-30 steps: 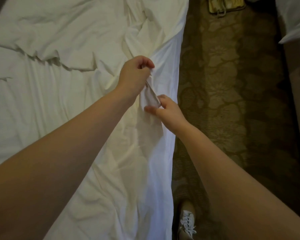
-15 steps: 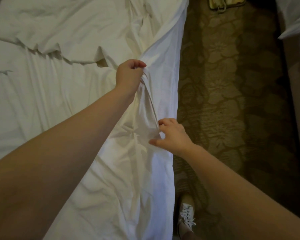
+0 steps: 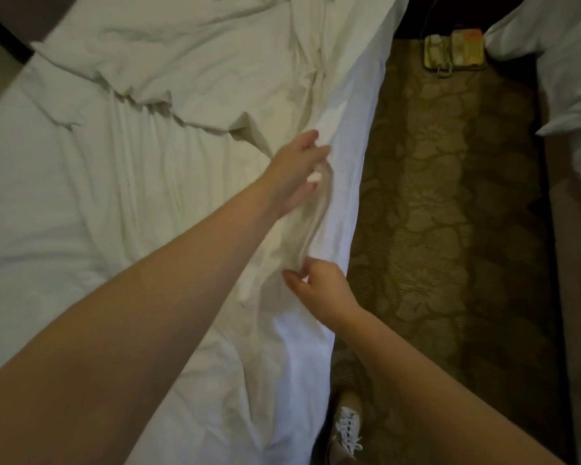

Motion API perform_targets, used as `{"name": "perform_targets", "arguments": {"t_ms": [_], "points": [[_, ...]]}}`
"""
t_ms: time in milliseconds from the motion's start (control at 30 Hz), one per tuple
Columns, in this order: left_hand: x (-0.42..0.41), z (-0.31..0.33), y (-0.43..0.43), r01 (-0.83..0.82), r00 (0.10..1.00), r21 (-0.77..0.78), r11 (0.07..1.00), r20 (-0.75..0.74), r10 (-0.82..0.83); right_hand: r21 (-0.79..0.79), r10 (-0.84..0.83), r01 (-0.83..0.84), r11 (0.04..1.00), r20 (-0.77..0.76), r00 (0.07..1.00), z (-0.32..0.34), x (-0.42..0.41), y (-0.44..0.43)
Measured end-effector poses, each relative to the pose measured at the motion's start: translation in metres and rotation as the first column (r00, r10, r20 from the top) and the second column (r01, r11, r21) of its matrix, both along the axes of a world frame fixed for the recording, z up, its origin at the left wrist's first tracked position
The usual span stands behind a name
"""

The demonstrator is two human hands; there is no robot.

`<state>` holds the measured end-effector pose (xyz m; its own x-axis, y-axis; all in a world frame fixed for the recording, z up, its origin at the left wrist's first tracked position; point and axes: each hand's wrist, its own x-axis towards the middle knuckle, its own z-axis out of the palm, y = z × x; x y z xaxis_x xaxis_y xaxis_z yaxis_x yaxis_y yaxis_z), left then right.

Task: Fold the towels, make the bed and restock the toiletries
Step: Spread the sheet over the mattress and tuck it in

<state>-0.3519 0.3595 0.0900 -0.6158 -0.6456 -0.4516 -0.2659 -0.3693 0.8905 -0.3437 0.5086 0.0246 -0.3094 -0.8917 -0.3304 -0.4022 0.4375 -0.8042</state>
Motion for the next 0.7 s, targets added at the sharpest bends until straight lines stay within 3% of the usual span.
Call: {"name": "perform_targets", "arguments": {"t_ms": [33, 100, 167, 233, 300, 367, 433, 467, 533, 700], "points": [[0.011, 0.005, 0.011, 0.108, 0.993, -0.094, 0.99, 0.061, -0.103, 0.004, -0.118, 0.118, 0.993, 0.112, 0.987, 0.007, 0.002, -0.001], [0.04, 0.016, 0.039, 0.146, 0.975, -0.287, 0.947, 0.205, -0.088, -0.015, -0.366, 0.388, 0.921, 0.304, 0.88, 0.023, 0.0, -0.009], [0.074, 0.017, 0.074, 0.004, 0.95, -0.449, 0.894, 0.281, 0.137, 0.016, -0.494, 0.547, 0.837, 0.455, 0.741, 0.043, -0.005, -0.021], [0.102, 0.024, 0.119, -0.178, 0.915, -0.449, 0.876, 0.251, 0.314, 0.064, -0.502, 0.572, 0.818, 0.566, 0.655, 0.064, -0.007, -0.031], [0.108, 0.028, 0.156, -0.288, 0.917, -0.263, 0.921, 0.203, 0.345, 0.081, -0.453, 0.536, 0.84, 0.648, 0.612, 0.083, -0.004, -0.038], [0.098, 0.035, 0.171, -0.332, 0.939, 0.099, 0.938, 0.134, 0.318, 0.118, -0.439, 0.502, 0.857, 0.678, 0.59, 0.104, -0.001, -0.041], [0.089, 0.043, 0.167, -0.356, 0.891, 0.546, 0.758, -0.047, 0.452, 0.154, -0.449, 0.486, 0.86, 0.683, 0.576, 0.122, -0.001, -0.041], [0.086, 0.045, 0.162, -0.32, 0.818, 0.696, 0.643, -0.14, 0.558, 0.172, -0.453, 0.479, 0.861, 0.688, 0.567, 0.129, -0.001, -0.039], [0.084, 0.049, 0.148, -0.252, 0.645, 0.828, 0.501, -0.242, 0.725, 0.207, -0.453, 0.461, 0.863, 0.721, 0.524, 0.139, -0.004, -0.036], [0.079, 0.046, 0.125, -0.221, 0.311, 0.919, 0.326, -0.251, 0.917, 0.24, -0.438, 0.451, 0.859, 0.801, 0.408, 0.148, -0.007, -0.03]]}}
